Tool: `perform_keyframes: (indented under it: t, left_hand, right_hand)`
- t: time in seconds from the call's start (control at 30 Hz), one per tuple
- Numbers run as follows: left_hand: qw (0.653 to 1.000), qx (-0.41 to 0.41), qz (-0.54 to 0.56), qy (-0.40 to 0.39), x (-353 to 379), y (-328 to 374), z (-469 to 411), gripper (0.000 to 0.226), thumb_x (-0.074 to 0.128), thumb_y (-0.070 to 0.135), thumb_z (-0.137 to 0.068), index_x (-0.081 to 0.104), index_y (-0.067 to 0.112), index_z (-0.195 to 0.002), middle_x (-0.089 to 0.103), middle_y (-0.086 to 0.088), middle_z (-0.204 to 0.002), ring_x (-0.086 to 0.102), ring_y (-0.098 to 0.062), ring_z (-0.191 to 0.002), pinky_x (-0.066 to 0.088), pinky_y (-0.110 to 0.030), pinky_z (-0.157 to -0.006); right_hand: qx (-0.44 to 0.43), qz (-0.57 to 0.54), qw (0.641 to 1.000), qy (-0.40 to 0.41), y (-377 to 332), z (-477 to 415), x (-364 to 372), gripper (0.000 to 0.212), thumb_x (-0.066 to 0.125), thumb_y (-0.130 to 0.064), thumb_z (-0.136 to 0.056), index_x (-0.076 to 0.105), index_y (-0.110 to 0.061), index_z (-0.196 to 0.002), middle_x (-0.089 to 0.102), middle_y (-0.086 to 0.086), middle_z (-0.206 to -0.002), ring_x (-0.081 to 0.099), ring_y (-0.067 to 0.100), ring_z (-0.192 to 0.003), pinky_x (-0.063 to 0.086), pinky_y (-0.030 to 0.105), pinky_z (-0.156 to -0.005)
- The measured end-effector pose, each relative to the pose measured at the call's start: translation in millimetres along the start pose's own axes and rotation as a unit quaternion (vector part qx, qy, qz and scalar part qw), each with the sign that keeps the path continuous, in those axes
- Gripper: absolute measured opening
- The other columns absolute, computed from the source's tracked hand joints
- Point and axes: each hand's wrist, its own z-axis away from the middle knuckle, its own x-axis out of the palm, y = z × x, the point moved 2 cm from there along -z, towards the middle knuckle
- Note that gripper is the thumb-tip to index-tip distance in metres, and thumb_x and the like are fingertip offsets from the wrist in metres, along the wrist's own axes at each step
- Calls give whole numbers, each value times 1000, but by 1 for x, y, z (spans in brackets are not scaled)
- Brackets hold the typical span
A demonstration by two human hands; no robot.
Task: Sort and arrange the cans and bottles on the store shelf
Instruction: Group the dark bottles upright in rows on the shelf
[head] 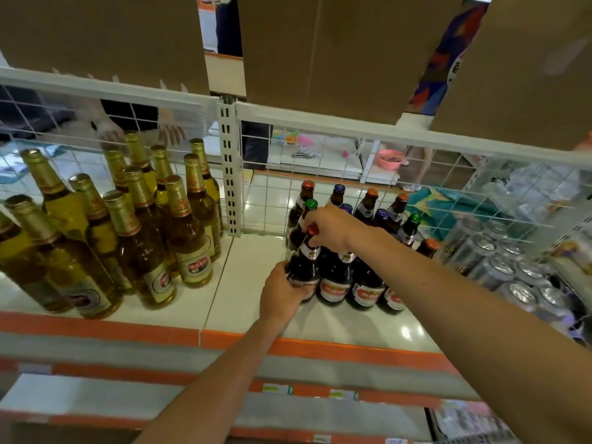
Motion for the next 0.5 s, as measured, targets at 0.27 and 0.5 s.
perform_keyframes:
  t: [0.27,0.5]
  left_hand:
    - [1000,7,-17,-12,7,12,-5,64,83,31,-69,51,24,-125,64,4,-114,63,-17,-103,52,-34,-84]
    - [997,49,-37,-38,14,11,-22,79,78,44,-60,42,29,-129,60,6,-115,62,-15,-104,55,-42,-87]
  right_hand:
    - [32,10,999,-5,2,-7,5,30,67,-12,-89,65,-9,-119,64,12,-109,63,30,-97,48,32,-74]
    - [45,12,999,7,-1,-7,8,34,68,-12,-88,65,-9,-122,65,14,-112,63,31,-100,55,39,-87]
